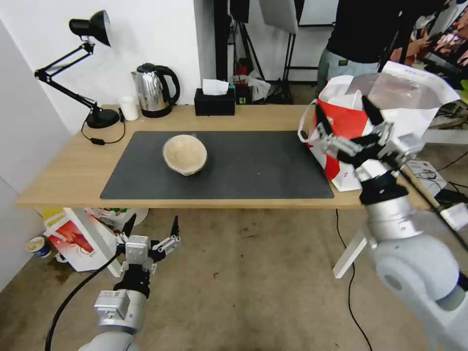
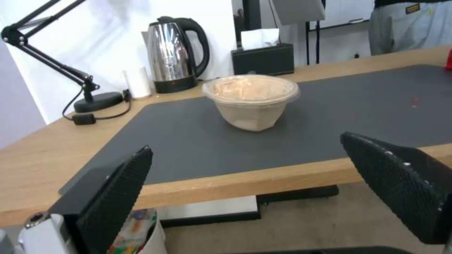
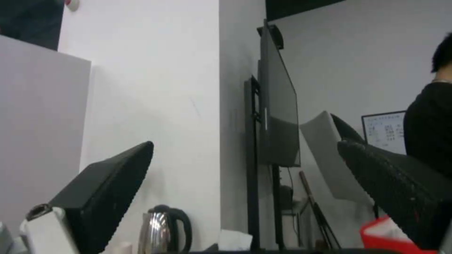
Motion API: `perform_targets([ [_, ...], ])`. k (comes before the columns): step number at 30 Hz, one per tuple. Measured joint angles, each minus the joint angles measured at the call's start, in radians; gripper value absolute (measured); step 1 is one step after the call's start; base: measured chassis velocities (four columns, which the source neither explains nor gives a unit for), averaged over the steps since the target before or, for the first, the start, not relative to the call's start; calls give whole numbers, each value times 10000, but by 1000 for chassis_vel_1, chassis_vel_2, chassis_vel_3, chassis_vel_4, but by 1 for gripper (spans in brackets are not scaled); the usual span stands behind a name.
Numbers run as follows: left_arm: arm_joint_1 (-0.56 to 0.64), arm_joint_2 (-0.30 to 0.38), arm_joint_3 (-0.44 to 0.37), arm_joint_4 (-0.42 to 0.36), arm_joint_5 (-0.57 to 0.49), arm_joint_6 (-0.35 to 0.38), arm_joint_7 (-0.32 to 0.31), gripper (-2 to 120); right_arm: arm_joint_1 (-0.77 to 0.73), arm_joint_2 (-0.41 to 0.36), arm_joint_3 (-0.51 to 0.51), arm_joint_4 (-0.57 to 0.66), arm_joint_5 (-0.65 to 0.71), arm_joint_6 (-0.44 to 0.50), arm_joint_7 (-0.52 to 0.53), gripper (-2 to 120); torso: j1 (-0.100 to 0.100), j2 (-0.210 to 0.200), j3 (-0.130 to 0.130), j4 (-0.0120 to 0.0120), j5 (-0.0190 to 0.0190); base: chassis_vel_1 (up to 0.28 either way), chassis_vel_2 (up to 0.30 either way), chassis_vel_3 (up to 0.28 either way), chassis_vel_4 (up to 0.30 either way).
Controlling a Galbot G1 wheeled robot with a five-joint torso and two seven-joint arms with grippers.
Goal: Pick up the trash from the table and place it into the takeout bag.
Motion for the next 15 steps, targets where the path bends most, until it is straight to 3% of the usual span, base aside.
perform_targets([
  [7, 1, 1, 0, 0, 0, 0, 0, 100, -131, 86, -121, -64, -261, 167, 58, 100, 0, -1, 0, 1, 2, 0, 0, 0, 0],
  [15, 0, 0, 0, 0, 0, 0, 0, 100, -1116, 430, -683, -424, -1549, 1154, 665, 100, 1, -2, 0, 1, 0, 0, 0, 0, 0],
])
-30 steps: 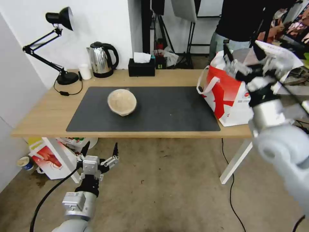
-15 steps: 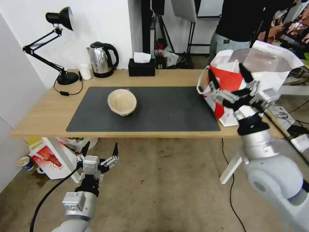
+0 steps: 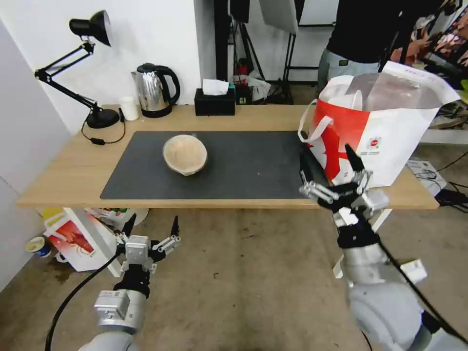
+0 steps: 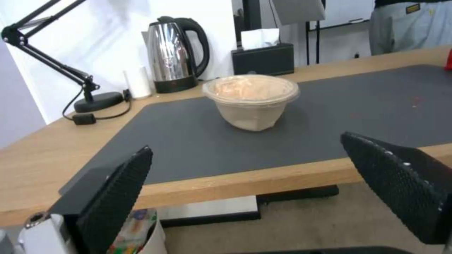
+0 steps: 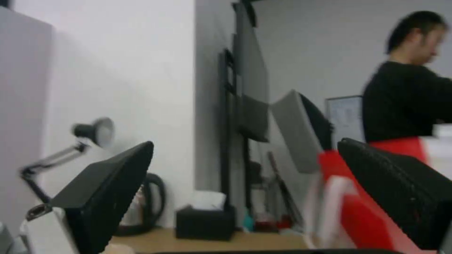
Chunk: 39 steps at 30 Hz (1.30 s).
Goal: Pick up the trash from the table and place it into the takeout bag.
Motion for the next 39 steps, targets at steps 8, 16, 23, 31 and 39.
perform_targets([
  [8, 0, 0, 0, 0, 0, 0, 0, 100, -1152, -19, -546, -643, -1535, 773, 1821, 100, 1, 0, 0, -1, 0, 0, 0, 0, 0],
  [16, 0, 0, 0, 0, 0, 0, 0, 100, -938, -15, -860, -750, -1812, 807, 1921, 100, 1, 0, 1, 1, 0, 0, 0, 0, 0],
  [23, 0, 0, 0, 0, 0, 0, 0, 100, -1307, 156, -1062, -621, -2440, 643, 2540, 100, 1, 0, 1, 0, 0, 0, 0, 0, 0],
  [31, 0, 0, 0, 0, 0, 0, 0, 100, -1672, 192, -1059, -524, -2521, 558, 2858, 100, 0, 1, 1, -2, 0, 0, 0, 0, 0],
  [39, 0, 0, 0, 0, 0, 0, 0, 100, -1885, 196, -1130, -718, -2832, 540, 3136, 100, 0, 0, 1, 0, 1, 0, 0, 0, 0],
])
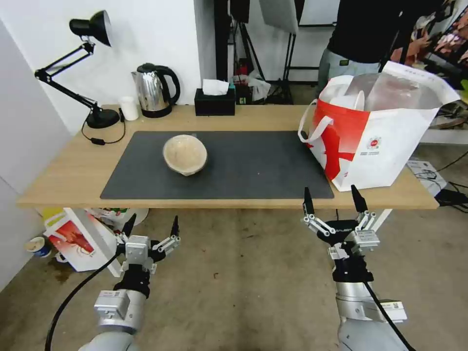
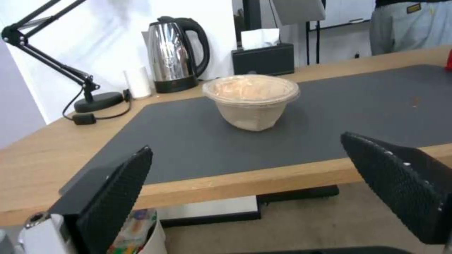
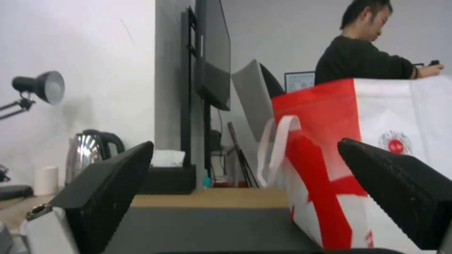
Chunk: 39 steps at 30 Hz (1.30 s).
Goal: Pick up the trash from the table and place it into the takeout bag.
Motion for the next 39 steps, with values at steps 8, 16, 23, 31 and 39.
perform_targets([
  [8, 0, 0, 0, 0, 0, 0, 0, 100, -197, 244, -308, -246, -688, -49, 637, 100, 0, 0, 0, 0, 0, 0, 0, 0, 0],
  [16, 0, 0, 0, 0, 0, 0, 0, 100, -407, 338, -773, -843, -1198, -66, 1000, 100, 1, 1, 0, 0, 0, 0, 0, 0, 0],
  [23, 0, 0, 0, 0, 0, 0, 0, 100, -439, 300, -1023, -1043, -1227, -156, 1126, 100, 0, 0, 0, 0, -1, 0, 0, 0, 0],
  [31, 0, 0, 0, 0, 0, 0, 0, 100, -483, 400, -1236, -1328, -1307, -311, 1338, 100, 0, 0, 0, 0, 0, 0, 0, 0, 0],
  [39, 0, 0, 0, 0, 0, 0, 0, 100, -548, 494, -1369, -1530, -1322, -382, 1493, 100, 0, 1, 0, 0, -1, 0, 0, 0, 0],
])
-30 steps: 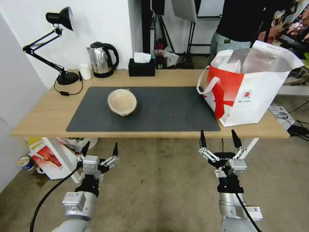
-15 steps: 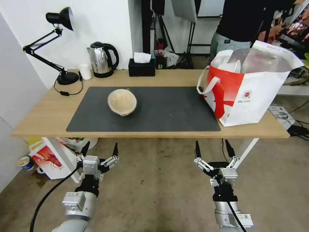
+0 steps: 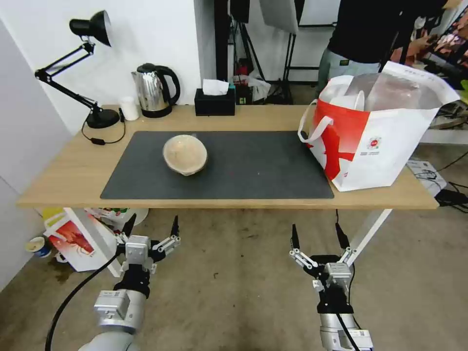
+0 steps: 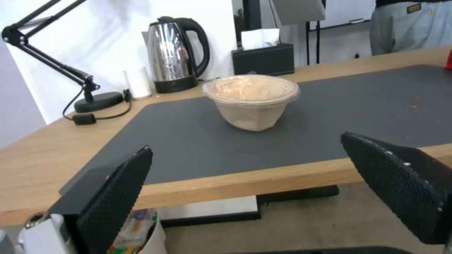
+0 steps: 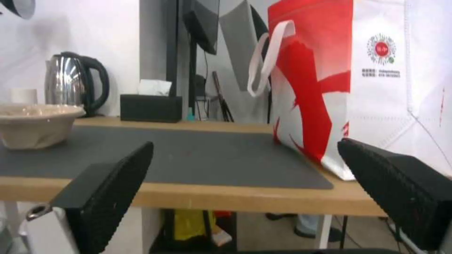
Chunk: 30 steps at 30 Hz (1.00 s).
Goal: Pick up the trash from the table and place it into the takeout bag.
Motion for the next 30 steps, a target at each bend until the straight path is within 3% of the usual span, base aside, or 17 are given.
perform_targets([
  [30, 0, 0, 0, 0, 0, 0, 0, 100, 413, 2, 406, 32, 280, -50, 115, 100, 0, 0, 0, 1, 1, 0, 0, 0, 0],
])
